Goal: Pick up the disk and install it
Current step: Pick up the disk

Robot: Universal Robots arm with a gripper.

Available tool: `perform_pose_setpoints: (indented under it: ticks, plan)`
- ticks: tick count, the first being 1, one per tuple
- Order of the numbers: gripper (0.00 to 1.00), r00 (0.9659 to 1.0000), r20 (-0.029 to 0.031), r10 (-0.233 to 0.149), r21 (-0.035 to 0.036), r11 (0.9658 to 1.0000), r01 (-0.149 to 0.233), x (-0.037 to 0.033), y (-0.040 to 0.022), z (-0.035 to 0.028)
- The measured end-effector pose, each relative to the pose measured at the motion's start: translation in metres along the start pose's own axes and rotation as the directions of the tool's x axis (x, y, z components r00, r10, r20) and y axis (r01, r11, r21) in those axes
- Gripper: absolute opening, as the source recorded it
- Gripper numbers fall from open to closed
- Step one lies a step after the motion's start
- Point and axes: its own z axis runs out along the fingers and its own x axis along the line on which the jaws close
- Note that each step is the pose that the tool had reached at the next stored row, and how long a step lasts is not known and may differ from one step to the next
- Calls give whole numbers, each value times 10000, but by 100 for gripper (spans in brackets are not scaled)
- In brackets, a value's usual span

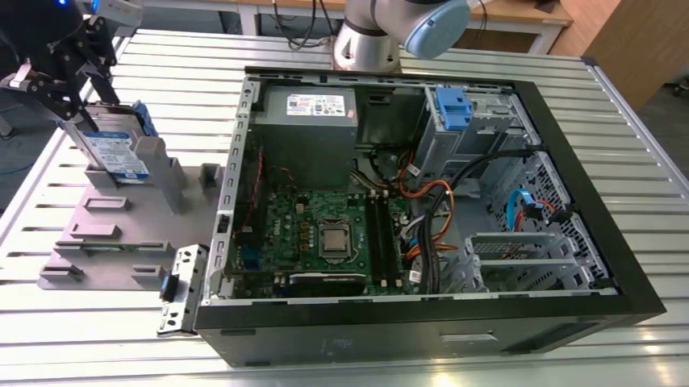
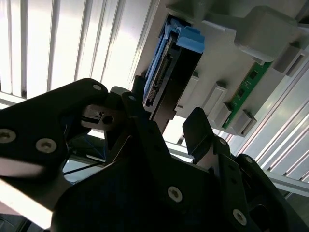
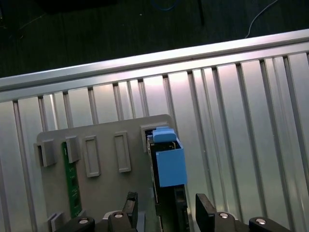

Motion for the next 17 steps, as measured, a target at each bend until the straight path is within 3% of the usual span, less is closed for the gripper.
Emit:
perform_pose_setpoints:
  ticks: [3,7,11,12,17]
  plan:
    - [59,9999,-2,-106,-3,9999,106,0,0,1]
    - [59,9983,-8,-586,-18,9983,586,0,0,3]
    - [59,9943,-12,-1062,-33,9943,1062,0,0,6]
    - [59,9912,-16,-1321,-39,9912,1321,2,1,22]
    - [59,9912,-15,-1320,-38,9912,1320,2,2,37]
